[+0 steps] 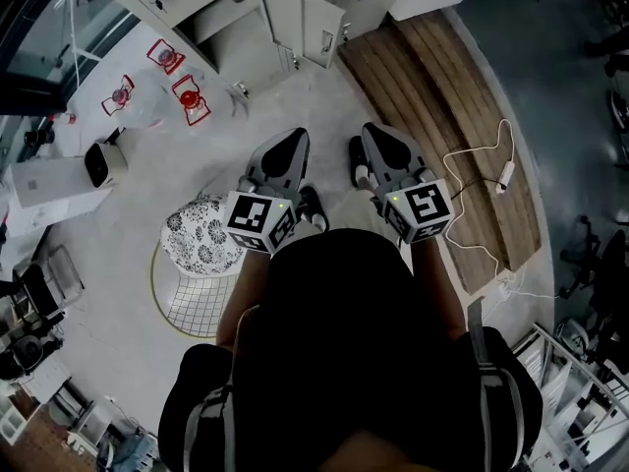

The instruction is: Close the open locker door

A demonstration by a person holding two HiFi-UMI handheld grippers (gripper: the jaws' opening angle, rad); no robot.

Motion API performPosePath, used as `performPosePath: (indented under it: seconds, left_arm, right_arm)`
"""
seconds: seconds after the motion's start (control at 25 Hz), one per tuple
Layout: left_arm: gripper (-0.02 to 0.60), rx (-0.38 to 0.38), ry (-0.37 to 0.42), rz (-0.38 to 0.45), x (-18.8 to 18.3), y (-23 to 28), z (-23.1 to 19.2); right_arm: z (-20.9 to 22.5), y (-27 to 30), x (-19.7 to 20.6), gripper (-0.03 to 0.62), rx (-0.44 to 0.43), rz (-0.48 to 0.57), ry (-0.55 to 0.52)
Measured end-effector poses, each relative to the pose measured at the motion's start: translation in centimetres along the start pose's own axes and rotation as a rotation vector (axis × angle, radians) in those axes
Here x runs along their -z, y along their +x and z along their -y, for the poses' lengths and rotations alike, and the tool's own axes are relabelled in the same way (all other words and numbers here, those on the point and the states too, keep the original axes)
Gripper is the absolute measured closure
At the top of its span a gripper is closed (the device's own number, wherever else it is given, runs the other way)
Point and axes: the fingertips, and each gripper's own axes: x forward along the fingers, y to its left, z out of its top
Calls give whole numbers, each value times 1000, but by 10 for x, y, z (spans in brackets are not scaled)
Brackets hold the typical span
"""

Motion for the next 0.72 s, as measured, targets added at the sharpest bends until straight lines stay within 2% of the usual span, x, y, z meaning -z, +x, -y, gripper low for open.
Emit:
performPosePath:
  seconds: [0.2, 0.48, 0.72]
  left_arm:
    - [563, -50, -9, 6, -7, 22, -14]
    - [563, -119, -3, 30, -36, 67, -31]
    - [563, -144, -2, 46, -56, 120, -37]
  right_arm:
    - [22, 24, -8, 591, -42, -2, -3]
    - [67, 65, -39, 591, -106, 9, -20]
    - [111, 93, -64, 591, -141, 16, -28]
